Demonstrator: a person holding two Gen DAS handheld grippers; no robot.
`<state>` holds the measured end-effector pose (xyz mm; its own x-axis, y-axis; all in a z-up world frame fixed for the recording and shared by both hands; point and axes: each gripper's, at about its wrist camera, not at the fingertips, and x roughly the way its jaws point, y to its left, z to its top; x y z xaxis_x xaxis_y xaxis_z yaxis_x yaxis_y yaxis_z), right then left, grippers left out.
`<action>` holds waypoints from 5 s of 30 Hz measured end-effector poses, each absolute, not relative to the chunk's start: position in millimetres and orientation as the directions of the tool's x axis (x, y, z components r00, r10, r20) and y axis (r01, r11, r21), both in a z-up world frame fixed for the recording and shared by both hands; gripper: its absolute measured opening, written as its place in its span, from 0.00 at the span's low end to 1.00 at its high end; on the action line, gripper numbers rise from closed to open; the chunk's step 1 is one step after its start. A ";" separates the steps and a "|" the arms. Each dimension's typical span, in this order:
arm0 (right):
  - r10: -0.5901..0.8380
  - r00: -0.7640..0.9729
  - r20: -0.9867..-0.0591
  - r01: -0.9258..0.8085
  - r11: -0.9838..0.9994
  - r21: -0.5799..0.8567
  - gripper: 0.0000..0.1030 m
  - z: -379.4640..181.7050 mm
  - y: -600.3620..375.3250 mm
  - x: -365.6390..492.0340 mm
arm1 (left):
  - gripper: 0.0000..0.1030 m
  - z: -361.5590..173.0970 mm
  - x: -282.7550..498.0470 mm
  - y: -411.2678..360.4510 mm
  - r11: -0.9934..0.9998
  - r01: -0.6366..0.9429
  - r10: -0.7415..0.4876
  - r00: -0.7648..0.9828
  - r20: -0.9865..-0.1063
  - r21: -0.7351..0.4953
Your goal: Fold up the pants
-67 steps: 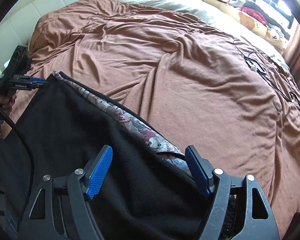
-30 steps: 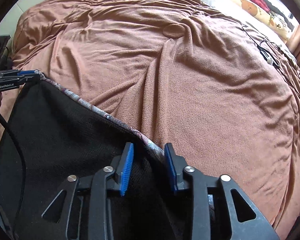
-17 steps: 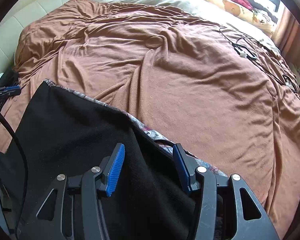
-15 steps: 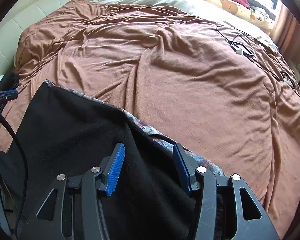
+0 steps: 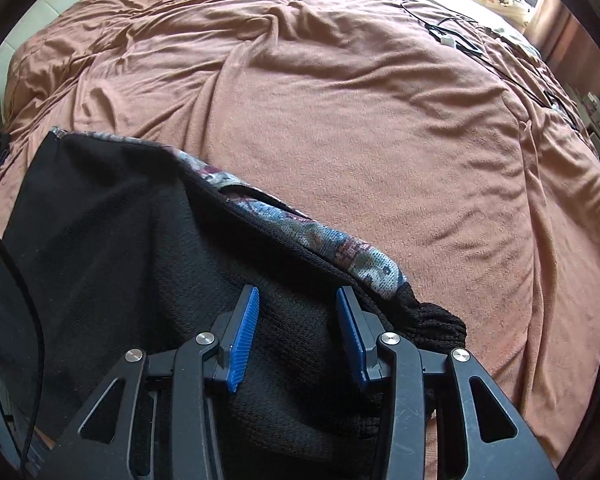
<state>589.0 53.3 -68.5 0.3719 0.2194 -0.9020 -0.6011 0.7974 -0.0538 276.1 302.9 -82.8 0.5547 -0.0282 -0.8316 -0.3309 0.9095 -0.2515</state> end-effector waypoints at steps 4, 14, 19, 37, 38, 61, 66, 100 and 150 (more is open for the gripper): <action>0.187 0.402 -0.897 -0.576 0.813 -0.089 0.35 -74.4 58.6 601.6 | 0.44 -88.4 262.6 285.5 0.904 -0.333 -0.047 0.546 -0.837 -0.268; 0.194 0.450 -0.871 -0.493 0.868 -0.061 0.32 -77.8 55.2 611.6 | 0.44 -122.2 234.2 266.8 0.876 -0.384 -0.064 0.506 -0.860 -0.291; 0.253 0.461 -0.851 -0.497 0.868 -0.011 0.32 -59.0 35.3 592.0 | 0.44 -139.4 216.2 270.2 0.862 -0.436 -0.026 0.469 -0.883 -0.257; 0.418 0.437 -0.797 -0.576 0.810 0.110 0.35 -17.5 -14.3 481.1 | 0.22 -134.4 165.5 289.0 0.804 -0.531 0.048 0.507 -0.861 -0.267; 0.427 0.431 -0.795 -0.580 0.806 0.118 0.35 -17.6 -12.8 474.1 | 0.22 -132.7 161.7 290.5 0.796 -0.533 0.039 0.518 -0.854 -0.287; 0.548 0.351 -0.759 -0.632 0.737 0.240 0.35 -58.7 20.9 396.3 | 0.51 -152.1 131.9 285.3 0.578 -0.542 -0.159 0.658 -0.736 -0.610; 0.552 0.335 -0.764 -0.651 0.721 0.236 0.35 -73.8 38.3 390.9 | 0.51 -159.0 135.6 287.7 0.522 -0.544 -0.187 0.679 -0.710 -0.657; 0.563 0.206 -0.800 -0.797 0.572 0.197 0.30 -110.5 91.5 363.1 | 0.43 -177.0 139.0 306.0 0.304 -0.534 -0.198 0.775 -0.600 -0.789; 0.560 0.109 -0.821 -0.773 0.567 0.285 0.14 -107.4 96.1 371.3 | 0.08 -184.1 122.7 308.0 0.317 -0.523 -0.138 0.800 -0.584 -0.791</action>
<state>371.3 96.1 -107.4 0.1087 0.5603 -0.8211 -0.7726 0.5673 0.2849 122.7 308.0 -184.1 0.7996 -0.1382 -0.5844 -0.5232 0.3173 -0.7909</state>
